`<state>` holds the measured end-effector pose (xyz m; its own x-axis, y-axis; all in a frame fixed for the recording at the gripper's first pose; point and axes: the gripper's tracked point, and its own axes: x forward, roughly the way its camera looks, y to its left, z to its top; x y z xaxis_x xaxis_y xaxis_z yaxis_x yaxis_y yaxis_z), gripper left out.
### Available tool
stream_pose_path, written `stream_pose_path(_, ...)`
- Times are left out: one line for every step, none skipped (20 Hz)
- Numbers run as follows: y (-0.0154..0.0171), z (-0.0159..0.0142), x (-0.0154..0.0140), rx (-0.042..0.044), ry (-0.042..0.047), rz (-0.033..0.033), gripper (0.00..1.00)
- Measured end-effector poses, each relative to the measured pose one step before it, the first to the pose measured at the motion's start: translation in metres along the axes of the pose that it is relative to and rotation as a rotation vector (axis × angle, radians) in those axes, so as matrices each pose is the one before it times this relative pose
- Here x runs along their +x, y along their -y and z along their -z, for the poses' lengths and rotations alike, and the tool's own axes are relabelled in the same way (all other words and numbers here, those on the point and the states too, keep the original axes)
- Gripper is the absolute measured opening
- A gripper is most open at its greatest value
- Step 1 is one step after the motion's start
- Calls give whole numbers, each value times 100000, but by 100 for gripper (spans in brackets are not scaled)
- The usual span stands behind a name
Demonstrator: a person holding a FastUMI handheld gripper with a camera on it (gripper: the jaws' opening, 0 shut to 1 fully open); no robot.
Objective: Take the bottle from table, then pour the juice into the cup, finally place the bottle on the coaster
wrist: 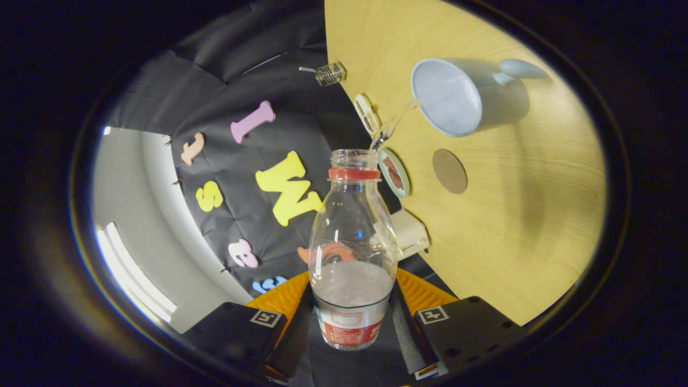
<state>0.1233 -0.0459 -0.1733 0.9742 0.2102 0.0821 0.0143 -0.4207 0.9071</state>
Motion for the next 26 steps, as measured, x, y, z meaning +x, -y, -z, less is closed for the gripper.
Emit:
stream_pose_path(-14, -124, -26, 537, 46, -443, 77)
stream_pose_path(27, -95, -178, 225, 82, -253, 76)
stream_pose_path(11, -235, -59, -13, 231, -68, 77)
stream_pose_path(0, -209, 71, 129, 221, -21, 77)
stream_pose_path(-174, -150, -72, 560, 168, -270, 77)
stream_pose_path(-187, -145, -21, 916, 461, -503, 77)
stream_pose_path(-382, -243, 63, 1004, 291, -672, 76)
stream_pose_path(-200, -260, 57, 744, 100, -524, 76)
stream_pose_path(-162, -346, 44, 1013, 322, -454, 76)
stream_pose_path(-136, -335, 17, 1519, 773, -276, 76)
stream_pose_path(-63, -201, 140, 2271, 811, -91, 76)
stream_pose_path(-123, -16, 162, 2456, 82, -127, 76)
stream_pose_path(-94, 126, 176, 2040, -112, -241, 76)
stream_pose_path(-56, 213, 38, 1322, -563, -63, 76)
stream_pose_path(28, 206, -5, 480, -250, -9, 76)
stream_pose_path(-311, -40, 151, 538, 288, -979, 76)
stream_pose_path(-169, 17, -46, 851, -2, -456, 76)
stream_pose_path(-268, 4, -83, 1323, -15, -591, 76)
stream_pose_path(-293, -42, -258, 867, 271, -825, 76)
stream_pose_path(-74, -11, -190, 541, 172, -380, 76)
stream_pose_path(-106, -51, -13, 277, 314, -196, 76)
stream_pose_path(-85, 181, -6, 319, -236, -271, 76)
stream_pose_path(-81, 147, 1, 421, -427, -56, 76)
stream_pose_path(-107, 182, 127, 560, -460, -175, 76)
stream_pose_path(-136, 80, 47, 342, -193, -357, 76)
stream_pose_path(-26, 157, -10, -151, 99, 75, 76)
